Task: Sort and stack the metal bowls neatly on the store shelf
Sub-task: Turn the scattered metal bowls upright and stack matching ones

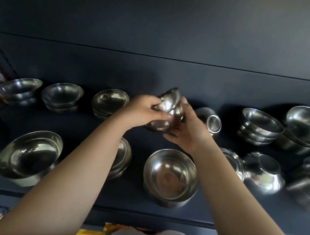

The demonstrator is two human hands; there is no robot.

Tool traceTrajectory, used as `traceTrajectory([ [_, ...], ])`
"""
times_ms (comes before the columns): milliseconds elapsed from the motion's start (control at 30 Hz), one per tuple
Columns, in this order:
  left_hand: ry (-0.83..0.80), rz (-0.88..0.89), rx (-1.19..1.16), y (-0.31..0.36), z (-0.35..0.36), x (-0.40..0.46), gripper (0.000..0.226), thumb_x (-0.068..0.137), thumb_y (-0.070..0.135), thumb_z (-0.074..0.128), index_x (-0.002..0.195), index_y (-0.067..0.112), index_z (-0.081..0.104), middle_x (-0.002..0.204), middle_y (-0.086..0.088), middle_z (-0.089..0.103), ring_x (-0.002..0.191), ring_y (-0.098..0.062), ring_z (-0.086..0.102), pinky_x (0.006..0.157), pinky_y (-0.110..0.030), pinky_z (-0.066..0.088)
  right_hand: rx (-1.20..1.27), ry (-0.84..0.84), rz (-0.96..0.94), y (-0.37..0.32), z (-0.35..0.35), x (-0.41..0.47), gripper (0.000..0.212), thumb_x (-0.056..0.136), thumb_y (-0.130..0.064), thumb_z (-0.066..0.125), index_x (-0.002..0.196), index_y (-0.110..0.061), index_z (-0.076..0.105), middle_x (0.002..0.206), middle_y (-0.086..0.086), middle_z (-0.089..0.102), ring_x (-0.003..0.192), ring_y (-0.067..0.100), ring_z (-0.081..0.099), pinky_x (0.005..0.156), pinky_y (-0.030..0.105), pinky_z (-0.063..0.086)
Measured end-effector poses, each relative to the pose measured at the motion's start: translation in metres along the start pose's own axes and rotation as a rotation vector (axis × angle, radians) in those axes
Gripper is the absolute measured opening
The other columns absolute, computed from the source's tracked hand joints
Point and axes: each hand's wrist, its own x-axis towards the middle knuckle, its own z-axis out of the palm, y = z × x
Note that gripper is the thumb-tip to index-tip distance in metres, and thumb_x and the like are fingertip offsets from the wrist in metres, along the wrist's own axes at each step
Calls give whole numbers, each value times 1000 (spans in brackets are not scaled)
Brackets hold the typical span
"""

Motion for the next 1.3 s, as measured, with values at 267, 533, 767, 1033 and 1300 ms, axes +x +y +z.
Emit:
traceTrajectory([
  [267,-176,100,479,18,2,-2,41,79,33,70,57,14,41,55,6,37,53,-7,36,89,-42,37,227,-51,85,5,0,-1,61,69,-55,68,115,-16,57,110,11,67,108,36,60,97,60,42],
  [533,-138,135,552,21,2,-5,32,84,50,57,74,20,64,76,12,59,87,-1,54,113,-35,0,310,-88,36,11,-3,3,43,85,-42,60,116,-13,56,98,12,72,102,33,64,91,57,47],
  [767,386,-21,-284,11,-3,4,49,95,40,44,140,22,40,148,5,36,135,-8,33,104,-18,24,381,-42,66,9,-2,9,26,90,-30,53,109,-13,53,105,13,61,98,32,60,76,52,50],
  [1033,307,-421,-548,-20,-1,24,17,94,33,48,80,26,56,93,3,58,96,-17,53,84,-34,38,264,49,153,10,-10,38,40,89,-36,44,124,-18,50,115,6,61,116,25,52,112,53,13],
  [1300,145,-602,-642,-35,-3,34,14,93,29,47,90,18,55,93,4,53,107,-22,46,89,-48,38,44,214,238,15,-25,77,31,80,-27,60,110,-22,59,95,2,64,96,20,57,76,38,44],
])
